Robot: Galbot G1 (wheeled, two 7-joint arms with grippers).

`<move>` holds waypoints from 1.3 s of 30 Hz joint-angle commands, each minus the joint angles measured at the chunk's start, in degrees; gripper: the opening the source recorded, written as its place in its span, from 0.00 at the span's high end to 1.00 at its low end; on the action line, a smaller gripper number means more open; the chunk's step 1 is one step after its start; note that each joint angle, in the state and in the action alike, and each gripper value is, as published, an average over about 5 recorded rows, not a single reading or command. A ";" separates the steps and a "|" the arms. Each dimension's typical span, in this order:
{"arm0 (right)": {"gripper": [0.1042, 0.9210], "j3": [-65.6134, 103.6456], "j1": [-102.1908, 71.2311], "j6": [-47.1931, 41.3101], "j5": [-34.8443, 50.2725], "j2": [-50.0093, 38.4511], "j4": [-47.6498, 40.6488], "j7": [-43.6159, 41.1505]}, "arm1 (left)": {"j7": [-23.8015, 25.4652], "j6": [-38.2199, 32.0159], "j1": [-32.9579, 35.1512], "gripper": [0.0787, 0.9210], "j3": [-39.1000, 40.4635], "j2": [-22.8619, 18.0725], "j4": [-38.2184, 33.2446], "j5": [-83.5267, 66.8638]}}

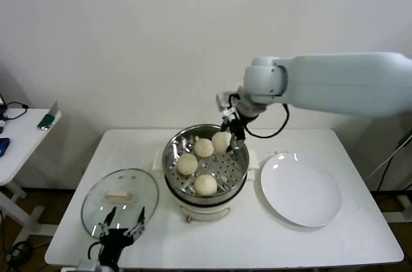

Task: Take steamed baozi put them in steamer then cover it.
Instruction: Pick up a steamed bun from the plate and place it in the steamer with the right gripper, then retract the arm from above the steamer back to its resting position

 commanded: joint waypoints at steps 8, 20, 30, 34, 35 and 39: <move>0.34 0.15 -11.82 -3.90 -8.22 1.85 -0.72 5.55 | -0.02 -0.20 -0.09 0.12 0.15 -0.02 0.37 0.03; 0.34 1.76 -13.79 -4.05 -9.40 2.41 -2.02 6.53 | -0.01 -0.22 -0.02 0.12 0.16 0.14 0.01 0.03; 0.13 3.42 -9.58 -0.04 -8.33 -0.91 -1.37 3.69 | -0.01 0.09 0.14 0.12 0.11 0.11 -0.76 -0.05; 0.12 7.63 -7.36 1.50 -2.96 -5.36 -0.91 2.54 | 0.06 0.72 0.39 0.12 0.00 0.27 -1.40 -0.74; 0.12 9.35 -7.18 1.55 -1.00 -6.90 -0.74 2.61 | 0.09 0.82 0.43 0.12 -0.01 0.30 -1.52 -0.81; 0.12 16.19 -8.79 0.19 4.56 -14.14 -0.08 6.11 | 0.08 0.81 0.48 0.12 0.03 0.40 -1.61 -0.93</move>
